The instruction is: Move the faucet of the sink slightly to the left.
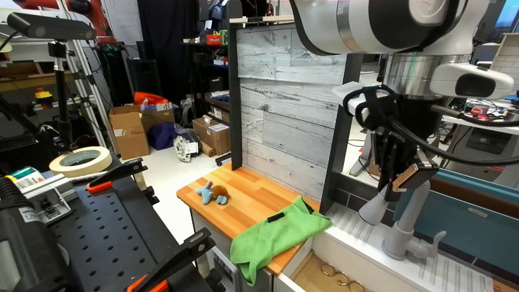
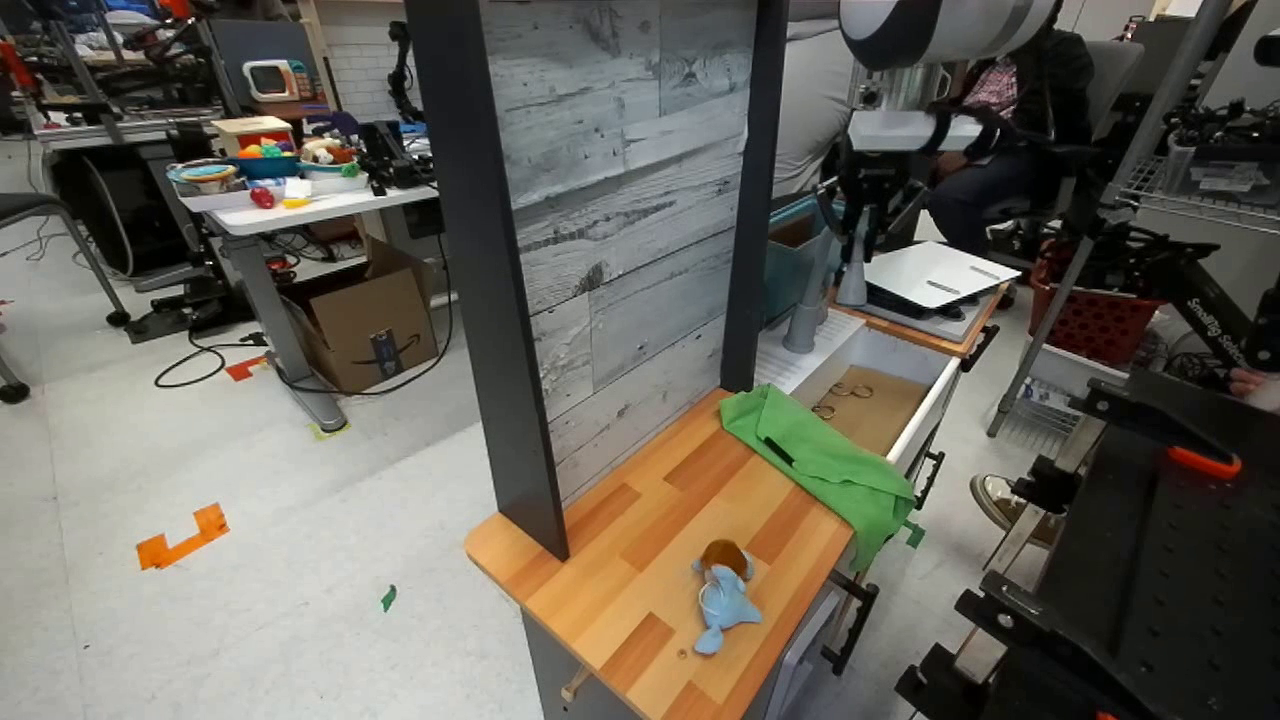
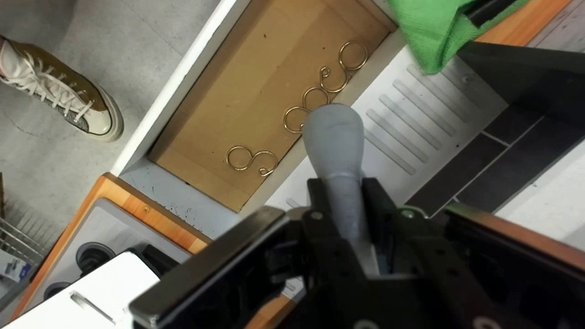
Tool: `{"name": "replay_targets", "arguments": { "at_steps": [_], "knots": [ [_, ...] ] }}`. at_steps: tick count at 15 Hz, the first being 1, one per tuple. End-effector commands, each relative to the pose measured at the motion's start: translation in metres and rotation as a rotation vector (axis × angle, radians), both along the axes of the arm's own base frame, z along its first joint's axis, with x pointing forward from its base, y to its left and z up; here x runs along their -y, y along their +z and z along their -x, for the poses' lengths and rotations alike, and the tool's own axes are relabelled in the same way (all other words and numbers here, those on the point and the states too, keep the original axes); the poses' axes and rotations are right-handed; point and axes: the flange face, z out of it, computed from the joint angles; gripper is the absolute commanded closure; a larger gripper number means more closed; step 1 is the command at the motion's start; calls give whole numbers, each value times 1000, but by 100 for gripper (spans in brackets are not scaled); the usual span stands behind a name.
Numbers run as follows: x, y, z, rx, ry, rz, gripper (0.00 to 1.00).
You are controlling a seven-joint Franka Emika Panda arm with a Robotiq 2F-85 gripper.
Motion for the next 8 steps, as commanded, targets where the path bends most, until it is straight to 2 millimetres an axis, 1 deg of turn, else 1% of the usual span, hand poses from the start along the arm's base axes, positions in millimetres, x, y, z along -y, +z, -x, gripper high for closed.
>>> {"name": "replay_targets", "arguments": {
  "at_steps": [1,4,8],
  "knots": [
    [-5,5,-16,80,-150,-36,94],
    [-10,8,-22,105,-246,-50,94],
    [-16,10,-28,172,-311,-21,94]
  ]
}}
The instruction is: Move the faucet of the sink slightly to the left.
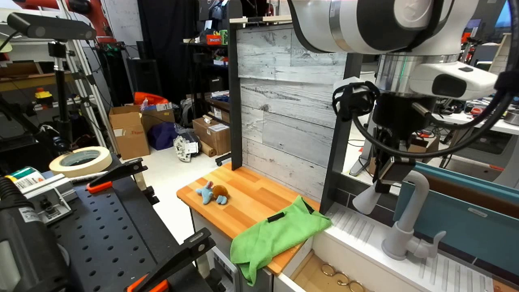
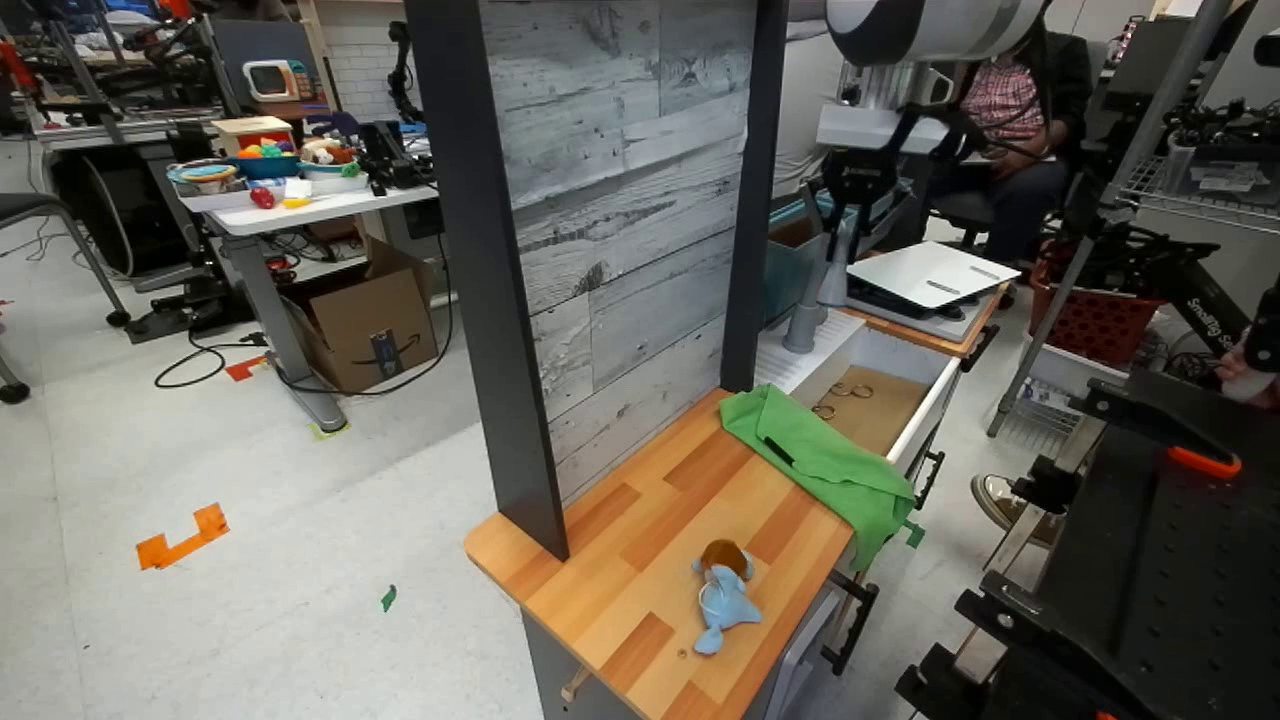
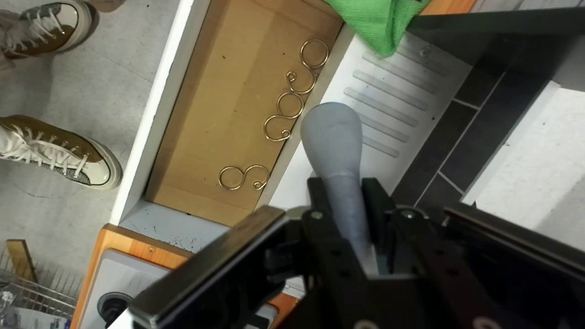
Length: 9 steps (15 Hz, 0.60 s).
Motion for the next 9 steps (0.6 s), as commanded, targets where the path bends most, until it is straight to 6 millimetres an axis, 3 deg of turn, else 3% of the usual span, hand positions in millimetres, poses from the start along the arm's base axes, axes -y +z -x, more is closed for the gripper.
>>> {"name": "replay_targets", "arguments": {
  "at_steps": [1,9],
  "knots": [
    [-5,10,-22,131,-91,31,94],
    [-12,9,-28,162,-151,96,94]
  ]
}}
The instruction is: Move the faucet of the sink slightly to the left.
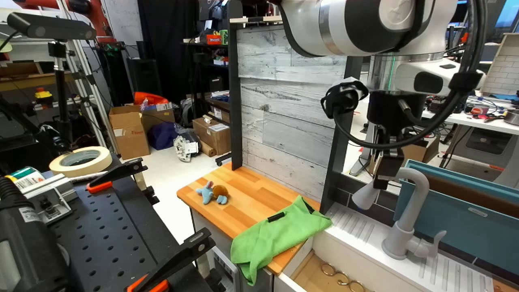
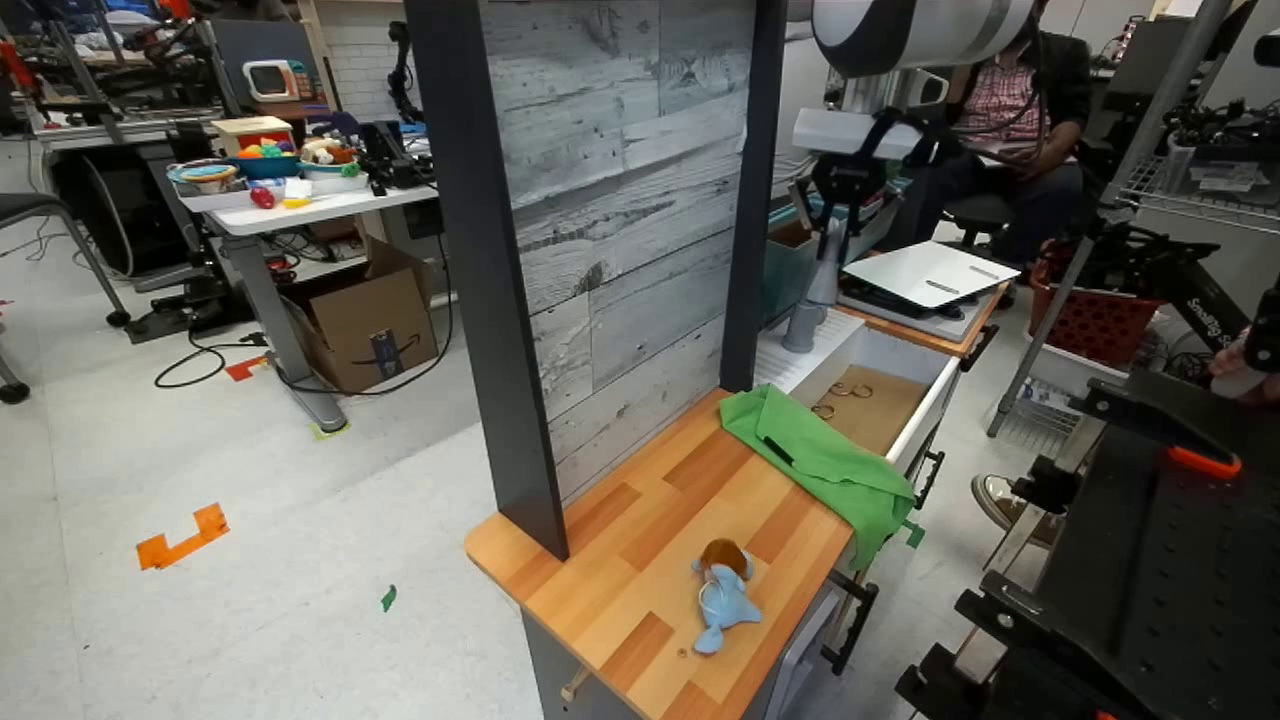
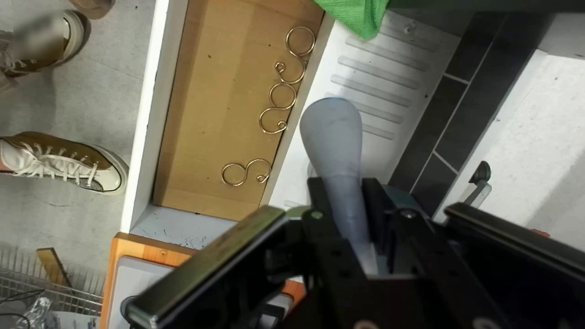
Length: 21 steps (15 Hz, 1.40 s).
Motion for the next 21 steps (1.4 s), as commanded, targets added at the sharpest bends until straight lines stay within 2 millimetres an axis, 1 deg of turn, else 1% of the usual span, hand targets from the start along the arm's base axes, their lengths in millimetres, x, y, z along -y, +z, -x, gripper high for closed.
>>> {"name": "replay_targets", "arguments": {
  "at_steps": [1,5,6,7,8,10,11,13,14,17,21],
  "knots": [
    [2,10,-22,132,-42,61,94],
    [1,11,-19,138,-44,82,94],
    [1,11,-17,139,-45,88,51],
    [2,12,-15,142,-44,98,50],
    [5,15,-15,181,-51,114,44],
    [18,24,-10,257,-75,169,31],
    [24,29,-8,283,-90,184,22],
    [35,38,1,302,-106,199,7],
    [38,41,5,302,-103,202,1],
    [41,49,23,259,-63,185,0],
    [22,72,56,170,139,111,0]
  ]
}}
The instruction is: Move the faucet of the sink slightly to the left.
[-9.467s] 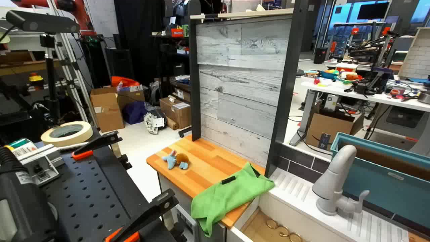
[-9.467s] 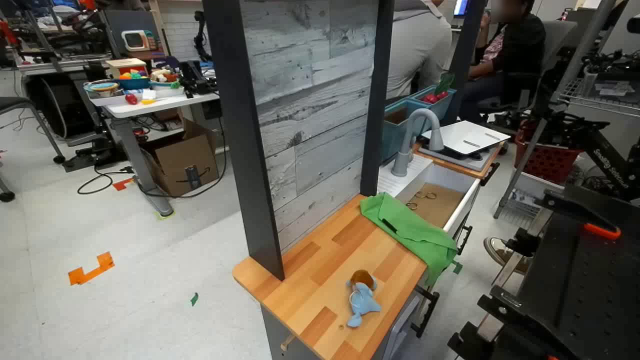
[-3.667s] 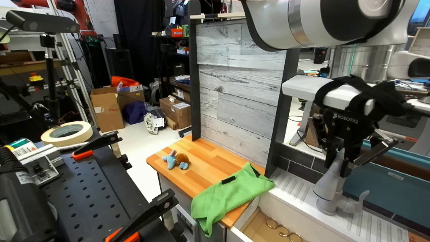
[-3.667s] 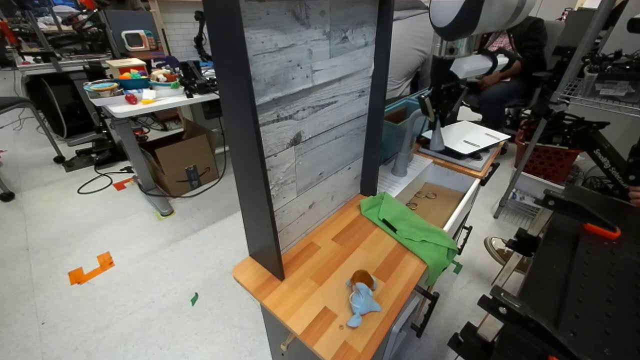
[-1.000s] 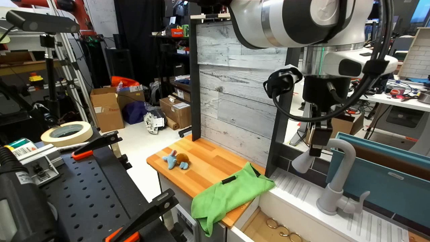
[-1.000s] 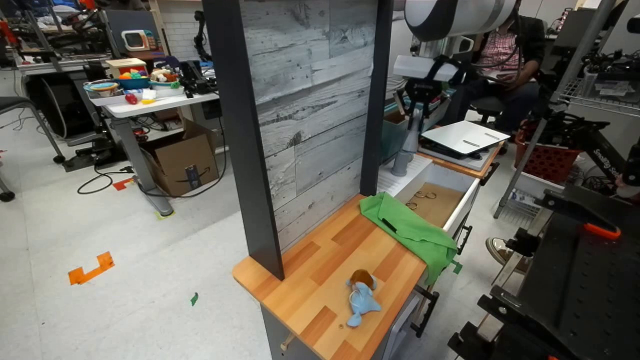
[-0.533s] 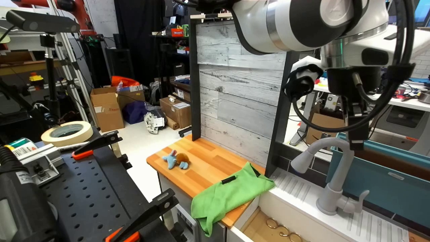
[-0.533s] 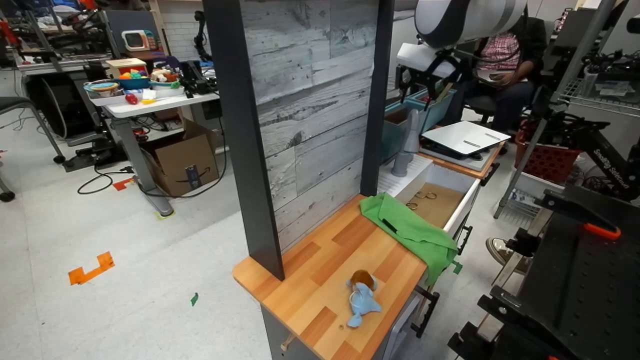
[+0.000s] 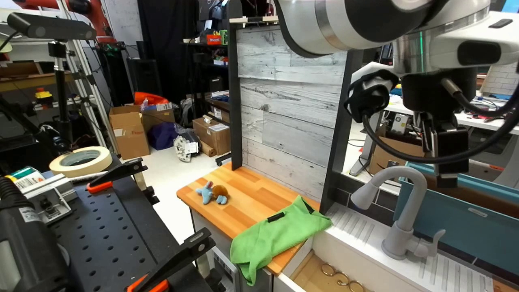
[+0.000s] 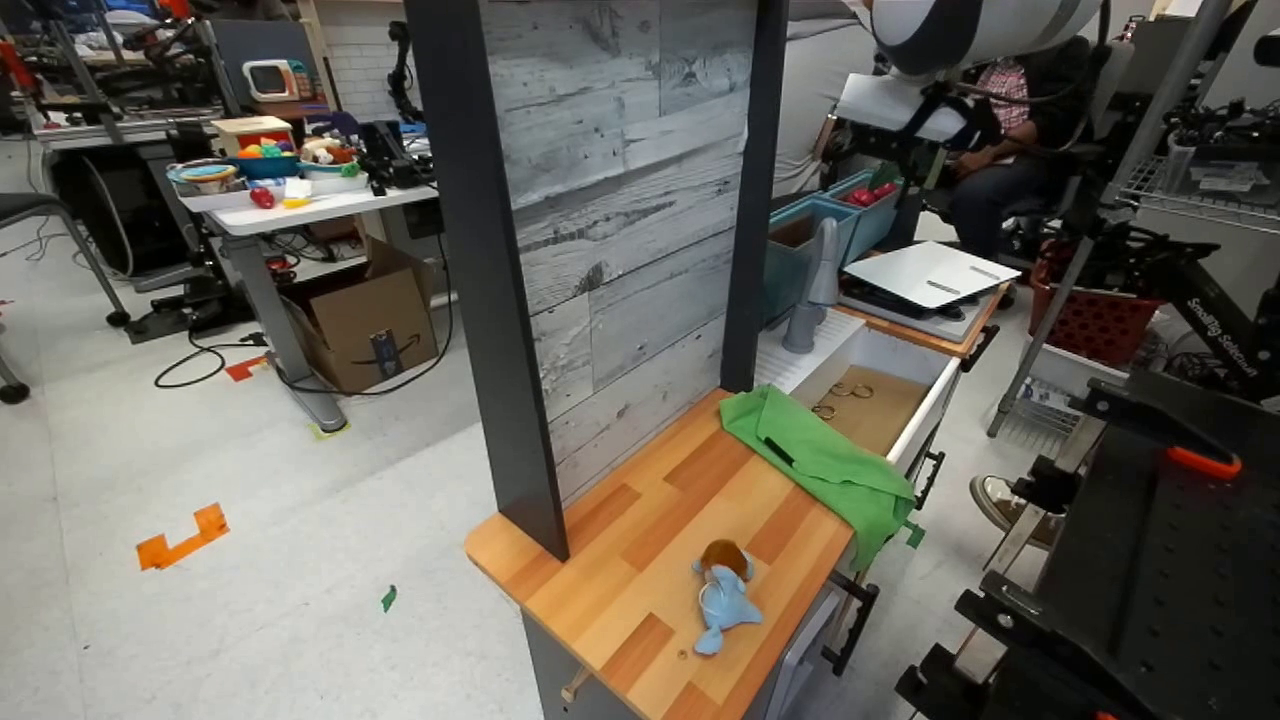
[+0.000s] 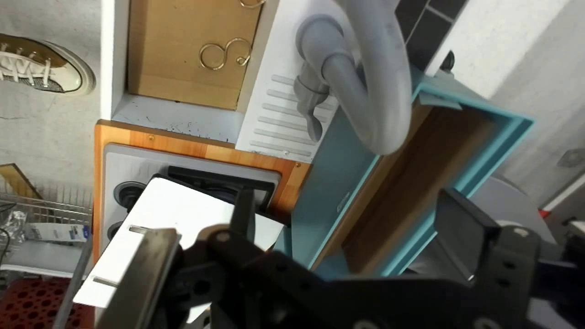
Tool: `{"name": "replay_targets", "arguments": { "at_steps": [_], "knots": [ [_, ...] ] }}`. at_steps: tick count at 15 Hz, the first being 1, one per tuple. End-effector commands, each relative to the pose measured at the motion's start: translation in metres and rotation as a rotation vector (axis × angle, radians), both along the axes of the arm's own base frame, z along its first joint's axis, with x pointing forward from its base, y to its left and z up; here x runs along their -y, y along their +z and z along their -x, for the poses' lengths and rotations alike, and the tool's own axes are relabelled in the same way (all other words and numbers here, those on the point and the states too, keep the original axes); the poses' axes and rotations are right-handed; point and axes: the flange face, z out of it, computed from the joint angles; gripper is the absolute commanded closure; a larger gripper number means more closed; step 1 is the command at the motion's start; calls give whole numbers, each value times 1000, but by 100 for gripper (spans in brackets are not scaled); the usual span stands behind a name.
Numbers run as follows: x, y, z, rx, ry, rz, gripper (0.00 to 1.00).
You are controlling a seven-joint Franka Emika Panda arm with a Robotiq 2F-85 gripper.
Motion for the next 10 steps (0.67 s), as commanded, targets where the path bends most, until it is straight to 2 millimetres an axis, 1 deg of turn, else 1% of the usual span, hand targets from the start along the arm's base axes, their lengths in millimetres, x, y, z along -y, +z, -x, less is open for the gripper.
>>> {"name": "replay_targets", "arguments": {
  "at_steps": [1,4,5,6,7,8,10],
  "knots": [
    [-20,35,39,-85,178,-53,0],
    [-30,56,67,-162,317,-77,0],
    [-34,60,74,-189,362,-87,0],
    [-41,57,83,-229,400,-93,0],
    [-28,48,60,-179,320,-74,0],
    [-33,51,68,-200,348,-81,0],
    [-38,53,76,-215,372,-85,0]
  ]
}}
